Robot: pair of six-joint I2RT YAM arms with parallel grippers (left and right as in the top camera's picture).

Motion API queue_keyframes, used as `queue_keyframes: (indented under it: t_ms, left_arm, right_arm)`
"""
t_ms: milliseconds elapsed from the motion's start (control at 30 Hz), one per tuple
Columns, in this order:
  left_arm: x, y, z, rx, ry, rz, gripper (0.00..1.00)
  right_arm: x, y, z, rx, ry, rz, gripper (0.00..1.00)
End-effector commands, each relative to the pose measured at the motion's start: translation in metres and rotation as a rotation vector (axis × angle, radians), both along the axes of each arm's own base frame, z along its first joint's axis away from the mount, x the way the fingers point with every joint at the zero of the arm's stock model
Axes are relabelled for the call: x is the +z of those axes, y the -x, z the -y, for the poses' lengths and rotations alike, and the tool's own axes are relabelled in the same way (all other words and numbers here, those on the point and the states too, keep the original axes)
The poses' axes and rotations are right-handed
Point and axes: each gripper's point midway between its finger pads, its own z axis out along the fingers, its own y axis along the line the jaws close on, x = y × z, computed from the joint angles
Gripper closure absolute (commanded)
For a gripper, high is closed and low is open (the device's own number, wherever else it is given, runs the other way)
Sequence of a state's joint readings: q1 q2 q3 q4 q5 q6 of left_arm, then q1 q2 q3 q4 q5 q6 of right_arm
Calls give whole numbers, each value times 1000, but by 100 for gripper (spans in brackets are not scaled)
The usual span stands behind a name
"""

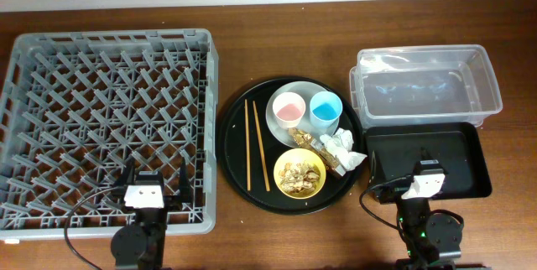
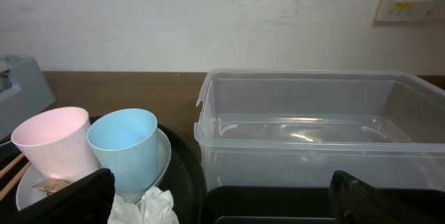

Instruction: Sort waste into correct bins and load items into the dishwasher rack

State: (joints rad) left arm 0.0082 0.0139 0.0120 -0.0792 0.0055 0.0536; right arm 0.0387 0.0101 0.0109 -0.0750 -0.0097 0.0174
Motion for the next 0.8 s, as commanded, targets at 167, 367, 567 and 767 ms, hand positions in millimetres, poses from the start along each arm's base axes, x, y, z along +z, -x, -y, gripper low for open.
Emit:
queue_keyframes:
  t_ms: [167, 367, 567, 767]
  left_arm:
    - [-1, 0, -1, 7, -16, 0, 1]
    - [-1, 0, -1, 7, -16, -1, 1]
    - [-1, 0, -1, 7, -16, 0, 1]
    - [14, -1, 0, -3, -16, 61, 1]
  right_arm:
    - [-3, 0, 1, -1, 6, -5, 1]
    - [-3, 0, 1, -1, 6, -5, 1]
    - [-3, 0, 1, -1, 6, -5, 1]
    - [-3, 0, 1, -1, 6, -5, 1]
